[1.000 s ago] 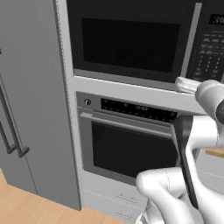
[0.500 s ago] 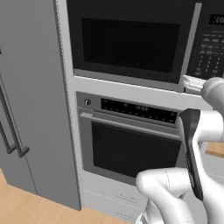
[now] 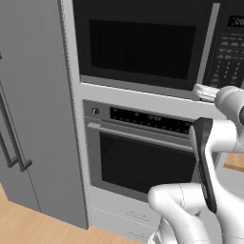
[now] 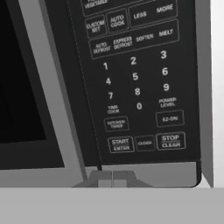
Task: Open the microwave, place the bowl with waffle inside the microwave, then close the microwave door and turn it on.
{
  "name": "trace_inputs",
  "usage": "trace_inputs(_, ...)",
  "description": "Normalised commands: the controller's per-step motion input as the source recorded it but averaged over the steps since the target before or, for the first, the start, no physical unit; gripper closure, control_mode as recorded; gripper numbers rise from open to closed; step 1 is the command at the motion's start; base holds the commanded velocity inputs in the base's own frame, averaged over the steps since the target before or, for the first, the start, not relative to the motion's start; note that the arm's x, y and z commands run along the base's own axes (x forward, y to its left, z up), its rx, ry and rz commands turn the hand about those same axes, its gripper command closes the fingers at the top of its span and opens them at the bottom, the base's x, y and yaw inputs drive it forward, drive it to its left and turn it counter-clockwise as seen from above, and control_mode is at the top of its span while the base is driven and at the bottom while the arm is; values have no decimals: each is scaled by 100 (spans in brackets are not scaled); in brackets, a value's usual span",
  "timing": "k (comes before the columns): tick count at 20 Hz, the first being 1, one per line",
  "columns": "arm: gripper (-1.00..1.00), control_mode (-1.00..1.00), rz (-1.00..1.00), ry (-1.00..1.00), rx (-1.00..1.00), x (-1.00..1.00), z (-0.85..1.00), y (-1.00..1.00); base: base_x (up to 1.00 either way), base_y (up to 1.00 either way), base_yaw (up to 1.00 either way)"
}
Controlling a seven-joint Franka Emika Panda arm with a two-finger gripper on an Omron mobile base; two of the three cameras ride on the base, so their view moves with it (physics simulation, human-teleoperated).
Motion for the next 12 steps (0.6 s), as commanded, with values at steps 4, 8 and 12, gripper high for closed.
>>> trace_inputs(4, 100, -100, 0, 0, 0, 29, 0, -2, 0, 0, 0)
trace_inputs(8, 100, -100, 0, 1, 0, 36, -1, -3, 0, 0, 0)
trace_inputs(12, 100, -100, 2, 0, 0, 27, -1, -21, 0, 0, 0)
